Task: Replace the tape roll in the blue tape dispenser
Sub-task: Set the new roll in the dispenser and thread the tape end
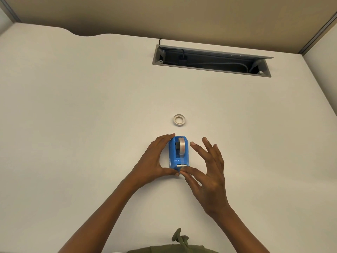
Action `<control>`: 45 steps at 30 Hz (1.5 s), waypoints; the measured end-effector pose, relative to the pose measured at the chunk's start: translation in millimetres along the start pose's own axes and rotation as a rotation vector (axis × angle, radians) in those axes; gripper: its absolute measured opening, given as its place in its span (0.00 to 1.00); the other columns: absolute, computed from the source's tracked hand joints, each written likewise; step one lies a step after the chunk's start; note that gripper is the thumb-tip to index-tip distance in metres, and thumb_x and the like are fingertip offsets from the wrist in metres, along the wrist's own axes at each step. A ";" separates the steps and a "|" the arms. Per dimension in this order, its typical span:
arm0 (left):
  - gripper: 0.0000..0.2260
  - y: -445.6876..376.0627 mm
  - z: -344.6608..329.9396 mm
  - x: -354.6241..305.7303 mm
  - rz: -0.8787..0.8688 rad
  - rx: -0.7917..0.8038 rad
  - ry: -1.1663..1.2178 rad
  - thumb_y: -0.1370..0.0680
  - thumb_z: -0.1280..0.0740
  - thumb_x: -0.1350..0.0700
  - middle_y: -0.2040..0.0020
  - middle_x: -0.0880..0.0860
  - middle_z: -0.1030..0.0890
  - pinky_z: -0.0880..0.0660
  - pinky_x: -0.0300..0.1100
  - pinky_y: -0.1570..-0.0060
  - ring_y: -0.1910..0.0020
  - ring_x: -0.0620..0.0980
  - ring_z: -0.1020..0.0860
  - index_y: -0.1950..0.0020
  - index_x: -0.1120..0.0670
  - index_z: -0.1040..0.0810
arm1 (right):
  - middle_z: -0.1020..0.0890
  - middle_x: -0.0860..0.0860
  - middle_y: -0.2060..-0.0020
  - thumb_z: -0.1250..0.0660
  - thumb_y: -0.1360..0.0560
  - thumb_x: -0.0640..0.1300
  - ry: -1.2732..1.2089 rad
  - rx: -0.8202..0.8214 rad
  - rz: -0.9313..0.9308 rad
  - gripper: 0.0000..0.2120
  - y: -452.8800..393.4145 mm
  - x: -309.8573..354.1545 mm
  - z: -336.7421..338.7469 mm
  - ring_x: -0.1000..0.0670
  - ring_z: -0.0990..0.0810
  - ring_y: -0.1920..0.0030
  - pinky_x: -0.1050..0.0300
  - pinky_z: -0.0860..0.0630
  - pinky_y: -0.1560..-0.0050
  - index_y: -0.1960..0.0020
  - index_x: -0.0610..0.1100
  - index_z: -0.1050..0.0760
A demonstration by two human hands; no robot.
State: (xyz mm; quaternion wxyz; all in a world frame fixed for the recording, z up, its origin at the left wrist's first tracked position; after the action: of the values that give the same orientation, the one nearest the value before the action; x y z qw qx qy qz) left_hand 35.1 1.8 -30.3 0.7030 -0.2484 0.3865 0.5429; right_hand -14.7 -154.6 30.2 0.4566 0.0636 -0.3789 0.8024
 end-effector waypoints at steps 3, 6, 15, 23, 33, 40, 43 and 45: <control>0.41 -0.1 -0.6 0.4 0.008 -0.006 0.000 0.38 0.24 0.42 0.37 0.23 0.45 0.48 0.14 0.44 0.39 0.19 0.45 0.37 0.25 0.49 | 0.29 0.44 0.32 0.30 0.27 0.45 0.013 0.001 0.019 0.04 3.0 -0.2 -1.3 0.41 0.38 0.26 0.40 0.45 0.26 0.57 0.45 0.17; 0.40 -0.5 -0.7 0.3 0.016 -0.011 -0.003 0.38 0.26 0.40 0.38 0.23 0.45 0.48 0.13 0.45 0.39 0.18 0.45 0.38 0.23 0.50 | 0.30 0.43 0.32 0.29 0.27 0.44 0.018 -0.002 0.019 0.03 4.1 -1.2 -1.7 0.40 0.39 0.26 0.41 0.47 0.25 0.57 0.45 0.18; 0.40 0.0 -0.7 -0.6 -0.003 -0.012 -0.004 0.37 0.24 0.42 0.37 0.24 0.45 0.49 0.13 0.45 0.39 0.18 0.46 0.37 0.26 0.49 | 0.31 0.43 0.32 0.31 0.27 0.46 0.057 0.030 0.007 0.06 5.0 -2.9 -6.6 0.39 0.38 0.27 0.42 0.50 0.24 0.55 0.45 0.17; 0.41 0.6 0.7 -2.8 -0.022 -0.007 0.001 0.37 0.23 0.43 0.35 0.26 0.45 0.49 0.14 0.43 0.38 0.19 0.46 0.35 0.30 0.48 | 0.30 0.43 0.32 0.31 0.26 0.48 0.118 0.026 0.017 0.06 4.8 -5.6 -8.9 0.38 0.37 0.27 0.34 0.49 0.27 0.53 0.49 0.17; 0.41 0.5 0.7 -2.7 -0.008 -0.010 -0.041 0.37 0.25 0.41 0.36 0.25 0.46 0.51 0.14 0.44 0.39 0.18 0.49 0.37 0.25 0.51 | 0.31 0.45 0.31 0.30 0.26 0.49 0.208 0.010 0.048 0.06 7.0 -6.8 -13.0 0.39 0.38 0.27 0.34 0.50 0.27 0.53 0.49 0.17; 0.41 2.4 2.2 -6.4 -0.023 0.001 -0.096 0.36 0.25 0.41 0.38 0.22 0.53 0.56 0.21 0.40 0.38 0.18 0.57 0.38 0.25 0.54 | 0.31 0.46 0.31 0.30 0.27 0.49 0.226 -0.017 0.057 0.05 9.7 -7.5 -13.1 0.40 0.38 0.27 0.32 0.46 0.30 0.53 0.50 0.17; 0.42 1.8 6.1 -11.2 -0.048 -0.011 -0.133 0.37 0.25 0.39 0.36 0.24 0.52 0.57 0.26 0.37 0.35 0.21 0.59 0.34 0.32 0.51 | 0.32 0.46 0.31 0.29 0.28 0.48 0.240 -0.031 0.072 0.04 11.7 -7.7 -13.3 0.39 0.38 0.27 0.32 0.45 0.30 0.53 0.50 0.18; 0.43 1.3 7.5 -13.1 -0.052 -0.021 -0.145 0.38 0.26 0.38 0.35 0.26 0.50 0.56 0.30 0.35 0.33 0.24 0.58 0.31 0.37 0.47 | 0.32 0.46 0.31 0.28 0.28 0.48 0.249 -0.035 0.084 0.05 12.6 -8.1 -13.5 0.39 0.38 0.27 0.32 0.45 0.31 0.53 0.50 0.18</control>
State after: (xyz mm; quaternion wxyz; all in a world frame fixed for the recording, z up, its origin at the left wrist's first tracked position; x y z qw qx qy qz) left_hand 34.4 0.5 -15.2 0.7401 -0.2259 0.3224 0.5453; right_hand -16.5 -154.9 10.2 0.4673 -0.0603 -0.3356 0.8157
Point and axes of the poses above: each hand's wrist, its own y-axis away from the middle knuckle, its own z-axis out of the back of the hand, x = y × z, the point moved 5 cm from there along -y, towards the middle knuckle
